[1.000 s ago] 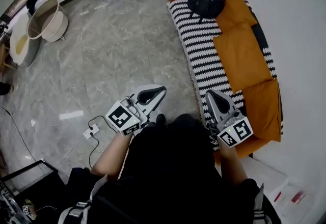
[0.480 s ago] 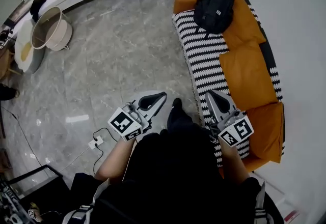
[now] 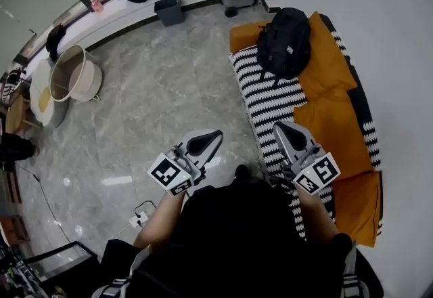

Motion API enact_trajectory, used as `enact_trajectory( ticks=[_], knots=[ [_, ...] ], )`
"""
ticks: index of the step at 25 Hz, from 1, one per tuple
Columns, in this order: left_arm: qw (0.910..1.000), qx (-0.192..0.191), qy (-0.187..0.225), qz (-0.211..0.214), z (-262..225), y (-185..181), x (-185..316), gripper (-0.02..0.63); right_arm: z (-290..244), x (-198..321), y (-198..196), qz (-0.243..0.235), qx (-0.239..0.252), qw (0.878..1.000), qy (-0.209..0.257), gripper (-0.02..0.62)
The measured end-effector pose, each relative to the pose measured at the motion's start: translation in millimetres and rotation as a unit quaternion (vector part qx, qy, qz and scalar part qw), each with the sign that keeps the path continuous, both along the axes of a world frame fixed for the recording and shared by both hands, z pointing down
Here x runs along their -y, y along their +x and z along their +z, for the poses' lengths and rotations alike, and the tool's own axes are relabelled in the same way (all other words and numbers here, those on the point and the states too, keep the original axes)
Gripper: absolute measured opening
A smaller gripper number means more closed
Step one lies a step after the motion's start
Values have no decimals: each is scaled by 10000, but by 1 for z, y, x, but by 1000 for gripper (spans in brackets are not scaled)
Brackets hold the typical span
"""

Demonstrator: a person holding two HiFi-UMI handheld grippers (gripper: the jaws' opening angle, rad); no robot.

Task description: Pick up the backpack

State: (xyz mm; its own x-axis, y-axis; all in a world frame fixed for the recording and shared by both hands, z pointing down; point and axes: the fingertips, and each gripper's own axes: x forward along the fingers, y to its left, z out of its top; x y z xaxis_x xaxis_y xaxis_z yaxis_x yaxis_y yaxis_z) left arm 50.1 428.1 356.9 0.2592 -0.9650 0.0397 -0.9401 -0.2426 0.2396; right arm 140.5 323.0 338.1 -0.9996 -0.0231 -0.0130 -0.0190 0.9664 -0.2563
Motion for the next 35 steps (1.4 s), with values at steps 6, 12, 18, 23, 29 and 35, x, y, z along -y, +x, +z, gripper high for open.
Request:
enact_trajectory(
  ticks=[6,12,18,23,29,35],
  knots=[
    [10000,50,-22,83,3,-20,53,24,19,51,-27,52,-11,9996,-279,28],
    [9998,-101,-137,-61,13,-64,70,23,31,70,-60,10,-145,9991,-392,28],
    [9992,-378,-97,57,17,-121,95,23,31,93,-102,258,-311,9983,-414,28],
    [9979,-464,79,447,6,-170,126,23,18,110,-149,512,-333,9975,-357,28],
    [9955,-547,159,760,8,-233,156,23,8,133,-211,729,-454,9962,-142,28],
    [9904,-630,-4,1232,31,-265,189,23,5,158,-234,1135,-456,9925,58,28]
  ],
)
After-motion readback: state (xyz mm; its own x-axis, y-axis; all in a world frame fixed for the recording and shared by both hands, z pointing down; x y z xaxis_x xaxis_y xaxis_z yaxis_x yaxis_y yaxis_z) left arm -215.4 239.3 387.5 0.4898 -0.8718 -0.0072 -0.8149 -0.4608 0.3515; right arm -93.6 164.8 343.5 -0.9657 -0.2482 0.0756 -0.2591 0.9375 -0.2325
